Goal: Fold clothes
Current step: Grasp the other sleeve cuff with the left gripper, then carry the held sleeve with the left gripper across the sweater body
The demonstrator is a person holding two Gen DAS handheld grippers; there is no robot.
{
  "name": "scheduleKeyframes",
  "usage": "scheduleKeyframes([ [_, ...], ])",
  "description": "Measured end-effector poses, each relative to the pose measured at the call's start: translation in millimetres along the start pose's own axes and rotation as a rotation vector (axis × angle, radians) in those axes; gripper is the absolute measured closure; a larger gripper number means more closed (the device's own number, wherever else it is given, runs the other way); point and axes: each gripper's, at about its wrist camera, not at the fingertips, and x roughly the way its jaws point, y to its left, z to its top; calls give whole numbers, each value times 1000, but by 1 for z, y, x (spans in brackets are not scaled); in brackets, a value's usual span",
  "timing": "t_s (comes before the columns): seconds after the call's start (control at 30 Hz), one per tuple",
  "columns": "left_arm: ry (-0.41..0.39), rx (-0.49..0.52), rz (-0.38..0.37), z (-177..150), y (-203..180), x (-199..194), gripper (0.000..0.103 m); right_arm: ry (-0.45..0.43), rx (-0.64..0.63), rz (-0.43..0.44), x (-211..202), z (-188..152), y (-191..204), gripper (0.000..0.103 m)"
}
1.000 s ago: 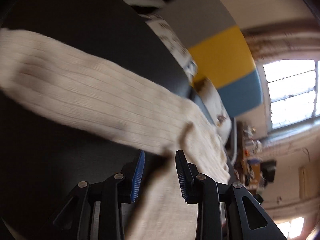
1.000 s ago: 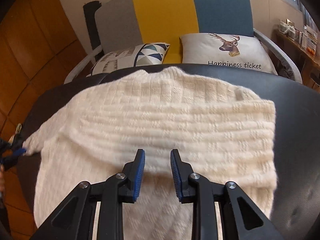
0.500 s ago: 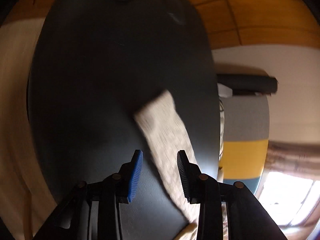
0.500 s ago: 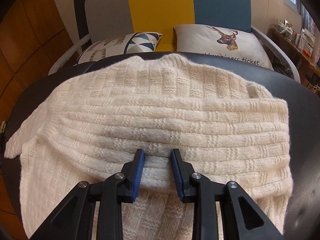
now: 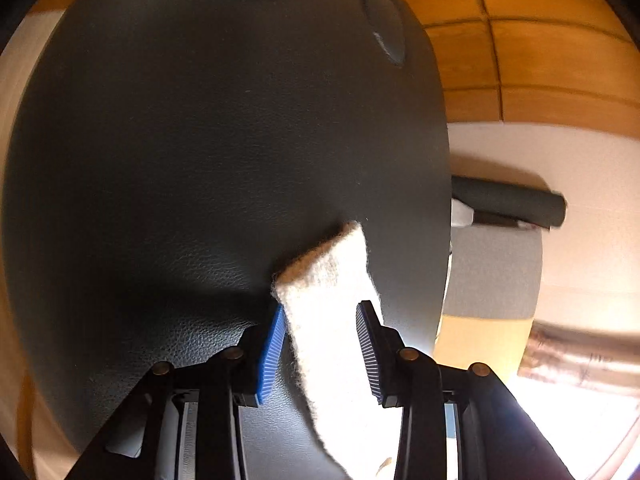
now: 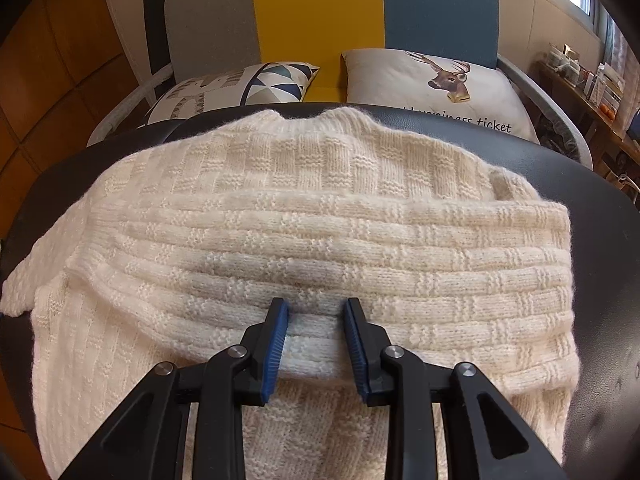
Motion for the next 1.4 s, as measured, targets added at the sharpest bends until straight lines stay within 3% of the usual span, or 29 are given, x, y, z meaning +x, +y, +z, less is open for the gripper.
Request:
scheduleKeyframes([
  [0.03, -8, 0, 15, 0, -1, 0, 73, 0, -1, 0, 0, 0, 0, 74],
  [0.07, -17, 0, 30, -1, -2, 1, 91, -1, -1, 0, 0, 0, 0, 74],
  [0.1, -25, 0, 45, -1, -3, 1, 95, -1, -1, 0, 0, 0, 0, 74],
  [0.23, -56, -5, 50, -5, -5, 1, 97, 5, 5, 17, 0, 1, -3, 73],
  [0.33, -69, -1, 4, -11, -12, 0, 98, 2, -2, 28, 1, 1, -5, 73],
  [0.43, -51, 75, -67, -29, -42, 1, 98, -1, 0, 35, 1, 1, -6, 73],
  [0.57, 11, 209, -173, -68, -103, 4, 98, -5, 18, 44, 1, 0, -8, 73],
  [0.77, 185, 388, -296, -162, -184, 27, 98, -9, 46, 80, -2, 5, -13, 73],
  [1.07, 440, 678, -221, -339, -235, 103, 98, -75, 99, 188, -28, 6, -25, 73],
  [1.17, 504, 753, -161, -394, -219, 115, 98, -68, 158, 272, -28, 3, -25, 73],
  [1.37, 596, 856, 6, -454, -202, 175, 95, -27, 318, 486, -20, -1, -24, 73],
  [1.4, 619, 852, 7, -456, -199, 178, 92, -20, 344, 521, -18, -2, -23, 73],
])
